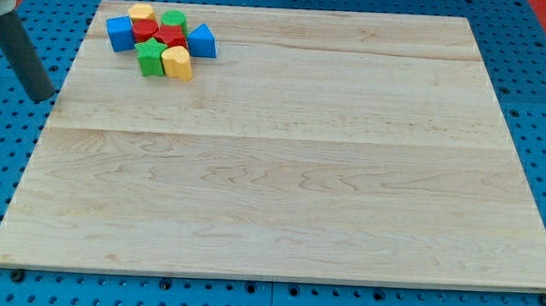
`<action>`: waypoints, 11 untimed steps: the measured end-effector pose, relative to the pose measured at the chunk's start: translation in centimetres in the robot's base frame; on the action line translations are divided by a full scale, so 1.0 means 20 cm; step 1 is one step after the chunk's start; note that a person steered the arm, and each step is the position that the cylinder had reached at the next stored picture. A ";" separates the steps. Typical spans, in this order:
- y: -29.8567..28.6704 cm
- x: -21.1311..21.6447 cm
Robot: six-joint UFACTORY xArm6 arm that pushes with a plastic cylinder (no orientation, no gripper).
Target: Move the group of blocks right a bit
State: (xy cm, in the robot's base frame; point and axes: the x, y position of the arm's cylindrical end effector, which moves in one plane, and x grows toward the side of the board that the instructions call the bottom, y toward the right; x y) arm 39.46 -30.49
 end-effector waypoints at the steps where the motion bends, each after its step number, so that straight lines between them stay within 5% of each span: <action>1: 0.00 -0.03; 8: 0.00 -0.19; 11: 0.18 -0.63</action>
